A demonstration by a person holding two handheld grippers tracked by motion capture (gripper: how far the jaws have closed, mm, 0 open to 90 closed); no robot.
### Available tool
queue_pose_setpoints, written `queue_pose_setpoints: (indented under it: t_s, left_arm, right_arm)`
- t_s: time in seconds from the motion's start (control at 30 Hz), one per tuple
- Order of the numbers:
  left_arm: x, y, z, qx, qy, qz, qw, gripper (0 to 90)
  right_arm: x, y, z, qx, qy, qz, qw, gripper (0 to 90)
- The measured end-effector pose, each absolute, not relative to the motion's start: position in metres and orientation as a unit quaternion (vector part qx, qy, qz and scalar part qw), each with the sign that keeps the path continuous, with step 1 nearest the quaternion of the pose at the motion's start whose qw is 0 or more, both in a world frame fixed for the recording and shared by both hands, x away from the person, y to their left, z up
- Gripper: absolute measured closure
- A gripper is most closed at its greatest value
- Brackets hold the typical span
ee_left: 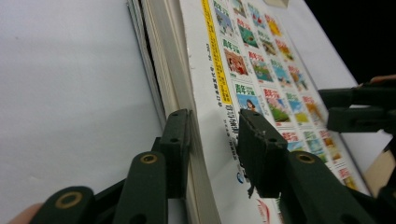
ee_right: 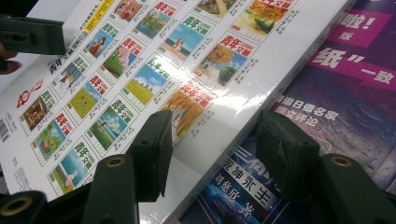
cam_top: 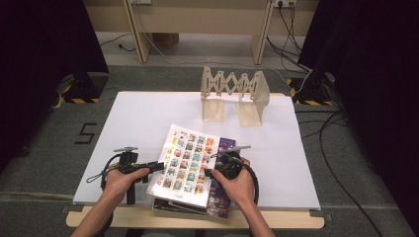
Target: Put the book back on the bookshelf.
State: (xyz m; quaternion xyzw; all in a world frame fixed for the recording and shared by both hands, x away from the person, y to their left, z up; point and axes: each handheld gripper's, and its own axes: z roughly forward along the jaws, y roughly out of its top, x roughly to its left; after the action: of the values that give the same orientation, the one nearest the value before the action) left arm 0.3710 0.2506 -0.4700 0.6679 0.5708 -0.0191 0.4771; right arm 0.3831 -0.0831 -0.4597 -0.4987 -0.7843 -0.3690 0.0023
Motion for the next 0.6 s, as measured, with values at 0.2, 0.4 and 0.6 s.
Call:
queue_pose_setpoints:
  t_s: [0.2,0.4,0.6]
  left_arm:
    - [0.369,0.236,-0.476,0.656,0.574,-0.063,0.486,69.3]
    - [0.365,0.229,-0.476,0.645,0.582,-0.062,0.49,72.8]
    - [0.361,0.218,-0.477,0.643,0.586,-0.06,0.489,73.0]
  right_arm:
    - [0.384,-0.083,-0.458,-0.494,-0.789,-0.365,-0.005,46.0]
    - [0.401,-0.101,-0.45,-0.511,-0.772,-0.377,-0.014,48.0]
    - [0.432,-0.122,-0.443,-0.535,-0.753,-0.382,-0.026,46.5]
